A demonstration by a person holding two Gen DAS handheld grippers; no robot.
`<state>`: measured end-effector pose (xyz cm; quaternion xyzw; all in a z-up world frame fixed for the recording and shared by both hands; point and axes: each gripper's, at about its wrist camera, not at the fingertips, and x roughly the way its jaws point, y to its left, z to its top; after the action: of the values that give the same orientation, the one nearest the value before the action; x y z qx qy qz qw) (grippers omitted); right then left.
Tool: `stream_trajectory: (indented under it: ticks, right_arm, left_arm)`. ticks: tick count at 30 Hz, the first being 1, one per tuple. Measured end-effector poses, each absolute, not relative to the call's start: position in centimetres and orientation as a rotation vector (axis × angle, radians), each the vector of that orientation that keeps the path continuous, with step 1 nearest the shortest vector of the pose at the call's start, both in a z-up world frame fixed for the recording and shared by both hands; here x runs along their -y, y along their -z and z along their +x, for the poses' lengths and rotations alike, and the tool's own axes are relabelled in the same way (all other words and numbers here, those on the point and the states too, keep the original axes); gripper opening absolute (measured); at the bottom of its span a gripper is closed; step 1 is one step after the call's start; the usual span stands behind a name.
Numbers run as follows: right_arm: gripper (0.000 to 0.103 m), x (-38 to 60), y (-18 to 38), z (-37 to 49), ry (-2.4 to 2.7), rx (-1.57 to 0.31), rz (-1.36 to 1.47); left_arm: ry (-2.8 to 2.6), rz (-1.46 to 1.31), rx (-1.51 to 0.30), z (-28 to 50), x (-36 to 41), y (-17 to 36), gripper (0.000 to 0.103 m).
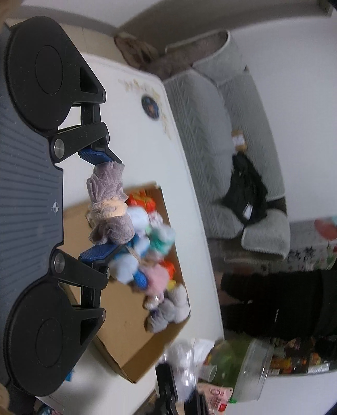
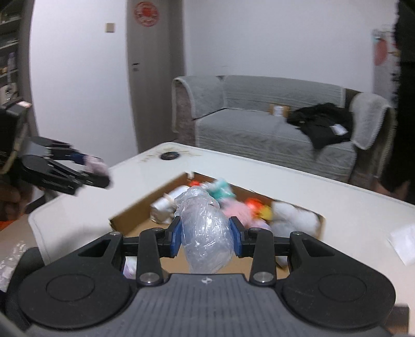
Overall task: Organize objects
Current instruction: 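Carry the lilac bundle and clear bag into the box and lower them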
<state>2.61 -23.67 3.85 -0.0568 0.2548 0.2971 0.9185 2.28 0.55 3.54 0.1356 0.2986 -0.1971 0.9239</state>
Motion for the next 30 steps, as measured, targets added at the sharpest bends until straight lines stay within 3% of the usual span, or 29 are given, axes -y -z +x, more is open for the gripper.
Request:
stream_trajectory:
  ticks: [17,30]
  right_arm:
    - [0.035,17.1,2.1,9.7,-0.722,-0.813,-0.15]
    - [0.035,15.5,4.1,10.9,-0.718,-0.878,-0.16]
  left_arm:
    - [0.523,0.389,-0.862,8.2,5.1,2.9,0.067]
    - [0.499,0.467,-0.919,8.8,5.3,5.1,0.067]
